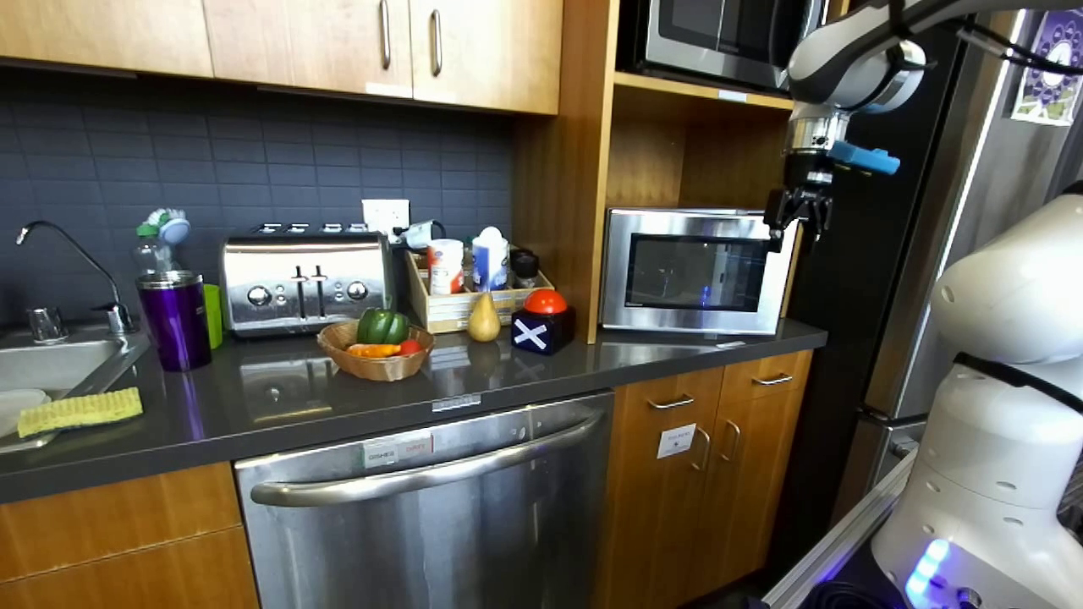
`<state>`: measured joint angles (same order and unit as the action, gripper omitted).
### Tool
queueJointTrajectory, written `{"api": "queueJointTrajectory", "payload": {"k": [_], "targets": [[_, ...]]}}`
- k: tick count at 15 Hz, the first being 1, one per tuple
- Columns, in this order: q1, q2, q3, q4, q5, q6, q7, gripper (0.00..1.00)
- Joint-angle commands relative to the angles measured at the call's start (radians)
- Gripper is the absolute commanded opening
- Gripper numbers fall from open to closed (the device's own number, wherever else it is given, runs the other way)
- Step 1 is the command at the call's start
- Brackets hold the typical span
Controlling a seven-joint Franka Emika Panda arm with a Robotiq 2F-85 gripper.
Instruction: Press the big orange button
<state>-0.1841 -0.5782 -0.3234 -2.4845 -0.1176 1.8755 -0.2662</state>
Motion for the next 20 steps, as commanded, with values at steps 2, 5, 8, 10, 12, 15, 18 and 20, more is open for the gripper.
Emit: {"api": "queueJointTrajectory", "payload": {"k": [2, 5, 8, 10, 12, 15, 18, 20], "targets": [[-0.013, 0.003, 0.011, 0.002, 0.007, -0.001, -0.006, 1.00], [-0.013, 0.003, 0.011, 0.002, 0.007, -0.001, -0.006, 1.00], [-0.013, 0.003, 0.011, 0.002, 0.007, -0.001, -0.006, 1.00], [-0.013, 0.003, 0.011, 0.002, 0.007, -0.001, -0.006, 1.00], [-0.013, 0.003, 0.011, 0.002, 0.007, -0.001, -0.006, 1.00], [-0.010, -0.010, 0.022, -0.006, 0.008, -0.007, -0.003, 1.00], [0.003, -0.032, 0.051, -0.024, 0.006, -0.024, -0.001, 1.00], [0.018, -0.036, 0.074, -0.038, 0.011, -0.026, 0.002, 1.00]]}}
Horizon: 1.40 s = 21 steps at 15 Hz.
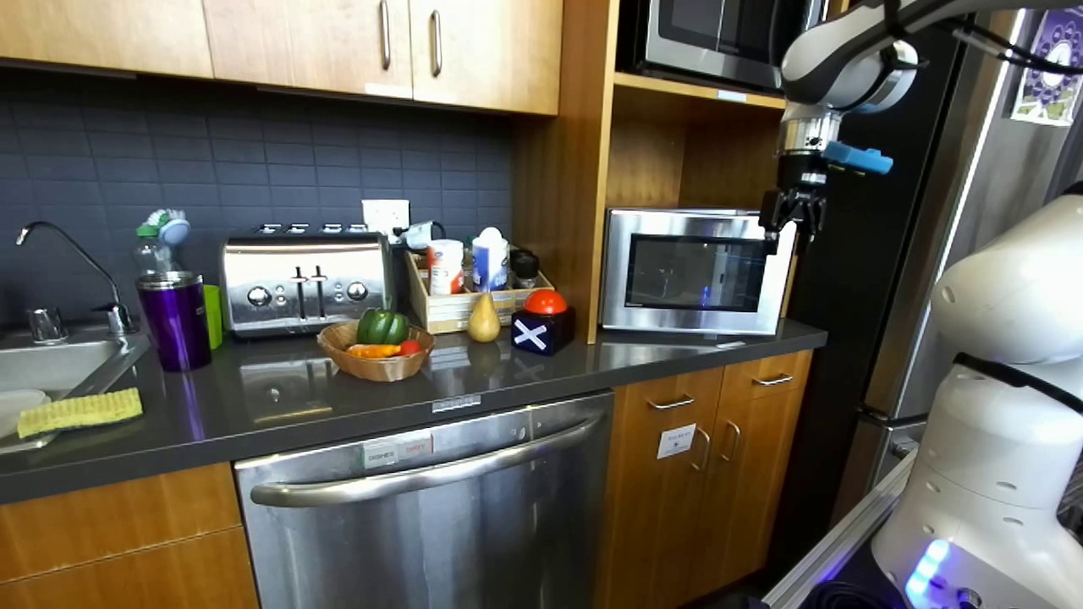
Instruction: Press the big orange button
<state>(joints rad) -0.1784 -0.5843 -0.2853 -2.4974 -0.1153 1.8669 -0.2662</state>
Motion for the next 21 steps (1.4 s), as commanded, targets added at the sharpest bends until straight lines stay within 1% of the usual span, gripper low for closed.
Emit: {"api": "queueJointTrajectory", "payload": {"k": [1, 5, 7, 14, 17, 21], "targets": [[0.021, -0.031, 0.050, -0.034, 0.010, -0.016, 0.006, 1.00], [0.066, -0.033, 0.110, -0.066, 0.028, -0.016, 0.024, 1.00], [0.100, -0.029, 0.145, -0.084, 0.047, -0.012, 0.035, 1.00], [0.250, 0.012, 0.301, -0.156, 0.124, 0.051, 0.125, 1.00], [0.309, 0.059, 0.341, -0.159, 0.136, 0.124, 0.109, 1.00], [0.359, 0.183, 0.361, -0.109, 0.136, 0.254, 0.081, 1.00]]}}
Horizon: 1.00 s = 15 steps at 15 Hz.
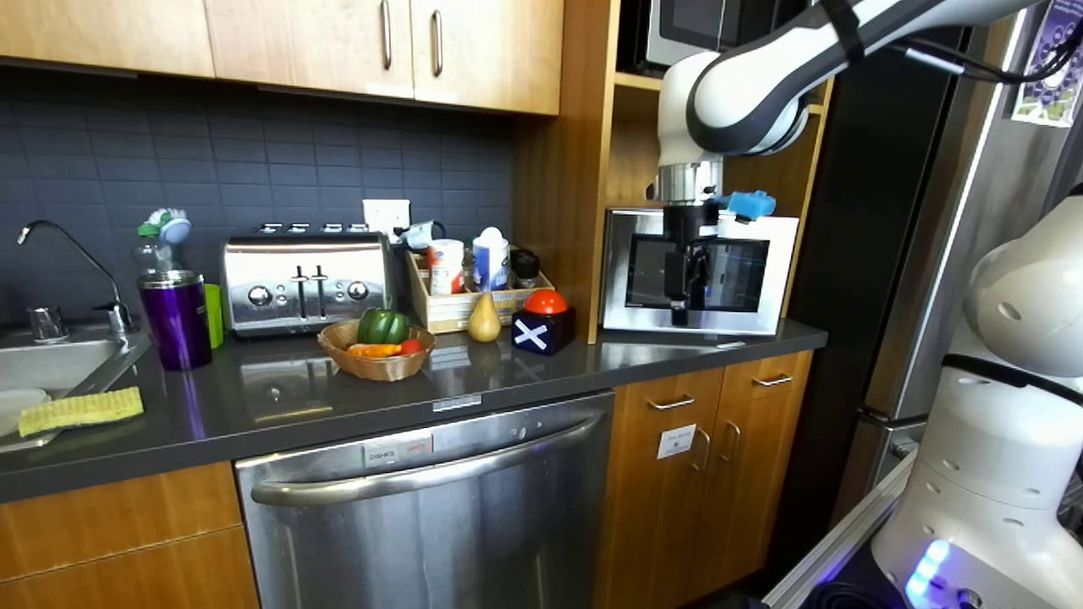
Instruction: Press the big orange button
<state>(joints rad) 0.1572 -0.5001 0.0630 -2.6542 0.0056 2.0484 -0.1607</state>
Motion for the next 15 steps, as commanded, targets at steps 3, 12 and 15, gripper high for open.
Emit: {"api": "queueJointTrajectory", "payload": {"k": [3, 12, 15], "targets": [[0.042, 0.202, 0.019, 0.103, 0.018, 0.146, -0.052, 1.00], [-0.004, 0.487, 0.007, 0.411, 0.023, 0.166, -0.188, 1.00], [-0.028, 0.560, 0.012, 0.502, 0.027, 0.159, -0.209, 1.00]]}}
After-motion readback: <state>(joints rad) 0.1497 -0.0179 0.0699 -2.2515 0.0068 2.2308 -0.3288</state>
